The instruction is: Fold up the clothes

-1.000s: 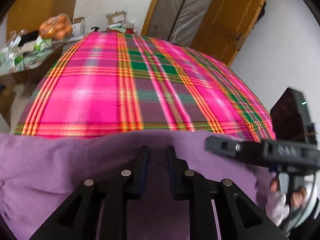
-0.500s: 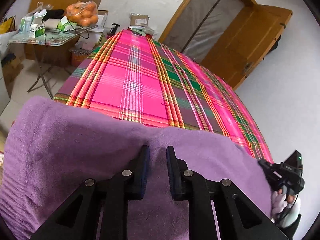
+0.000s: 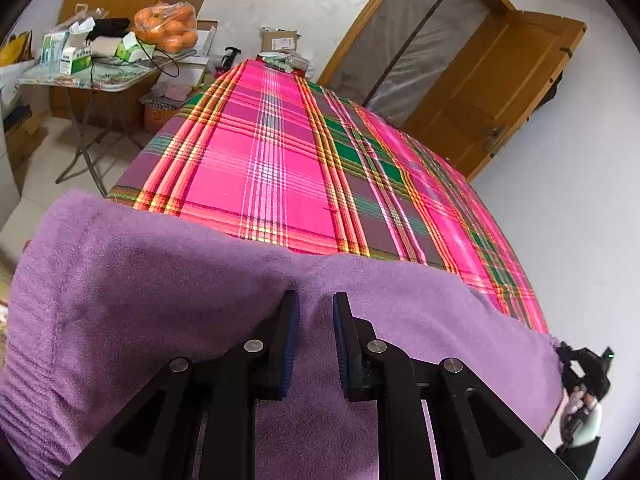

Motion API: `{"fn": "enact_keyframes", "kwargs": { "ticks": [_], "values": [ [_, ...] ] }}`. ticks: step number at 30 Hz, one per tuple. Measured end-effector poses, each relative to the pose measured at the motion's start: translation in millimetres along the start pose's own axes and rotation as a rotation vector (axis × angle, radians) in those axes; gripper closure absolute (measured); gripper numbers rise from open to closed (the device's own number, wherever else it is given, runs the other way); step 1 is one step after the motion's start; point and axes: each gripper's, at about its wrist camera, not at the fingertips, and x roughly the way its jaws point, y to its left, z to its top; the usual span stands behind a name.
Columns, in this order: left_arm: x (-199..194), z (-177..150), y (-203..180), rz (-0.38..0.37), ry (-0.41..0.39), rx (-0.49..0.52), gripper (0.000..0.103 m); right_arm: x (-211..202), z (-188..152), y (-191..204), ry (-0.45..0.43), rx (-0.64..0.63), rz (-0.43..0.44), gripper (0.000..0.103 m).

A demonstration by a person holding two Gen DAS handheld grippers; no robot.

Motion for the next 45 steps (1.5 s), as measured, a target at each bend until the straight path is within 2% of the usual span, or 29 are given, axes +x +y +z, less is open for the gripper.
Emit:
{"fn": "enact_keyframes", "kwargs": {
  "ticks": [4, 6, 7, 9, 10, 11, 13, 14, 15, 19, 22, 24, 27, 31, 33, 36, 38, 40, 42, 45],
  "values": [
    [-6, -9, -12, 0.068, -0.011, 0.059, 0.085, 15, -25, 18, 0.154, -0.13, 0.06, 0.088],
    [-8, -15, -16, 0.092, -0.014, 0.097, 0.085, 15, -25, 23, 0.131, -0.183, 0.027, 0.088],
    [-9, -17, -17, 0.101, -0.016, 0.112, 0.085, 13, -18, 18, 0.094, -0.177, -0.008, 0.092],
    [-9, -16, -14, 0.088, -0.02, 0.098, 0.085, 14, 3, -4, 0.065, -0.078, -0.029, 0.103],
    [-9, -16, -12, 0.082, -0.021, 0.089, 0.085, 14, 14, -15, 0.051, -0.028, -0.039, 0.103],
    [-8, -16, -11, 0.078, -0.023, 0.082, 0.085, 14, 17, -12, 0.045, -0.037, -0.053, 0.102],
    [-9, -16, -12, 0.085, -0.026, 0.092, 0.085, 14, 22, -4, 0.035, -0.065, -0.082, 0.087],
    [-9, -17, -12, 0.087, -0.028, 0.096, 0.085, 19, 18, 0, 0.068, -0.079, -0.067, 0.084],
    [-9, -17, -11, 0.086, -0.029, 0.094, 0.085, 24, 14, 4, 0.104, -0.093, -0.05, 0.084],
    [-9, -16, -12, 0.082, -0.03, 0.091, 0.085, 53, 17, 23, 0.129, -0.168, -0.084, 0.087],
    [-10, -17, -11, 0.077, -0.031, 0.087, 0.085, 60, 30, 16, 0.1, -0.133, -0.11, 0.095],
    [-11, -18, -11, 0.073, -0.032, 0.083, 0.085, 54, 32, 13, 0.053, -0.119, -0.135, 0.094],
    [-11, -19, -10, 0.067, -0.034, 0.077, 0.085, 36, 25, 12, 0.045, -0.143, -0.107, 0.087],
    [-11, -20, -11, 0.067, -0.035, 0.076, 0.085, 20, 21, -2, 0.022, -0.152, -0.108, 0.087],
    [-12, -20, -10, 0.063, -0.036, 0.073, 0.085, 12, 19, -9, 0.01, -0.156, -0.108, 0.091],
    [-12, -21, -10, 0.059, -0.037, 0.069, 0.085, 0, 16, -19, -0.007, -0.163, -0.109, 0.103],
    [-12, -22, -10, 0.058, -0.038, 0.067, 0.085, -8, 14, -26, -0.019, -0.168, -0.11, 0.103],
    [-12, -22, -10, 0.06, -0.039, 0.065, 0.085, -31, 22, -39, -0.107, -0.149, -0.18, 0.102],
    [-12, -21, -10, 0.06, -0.039, 0.064, 0.085, -45, 22, -43, -0.149, -0.148, -0.205, 0.098],
    [-12, -21, -10, 0.062, -0.038, 0.066, 0.085, -51, 11, -35, -0.162, -0.196, -0.171, 0.089]
  ]
}}
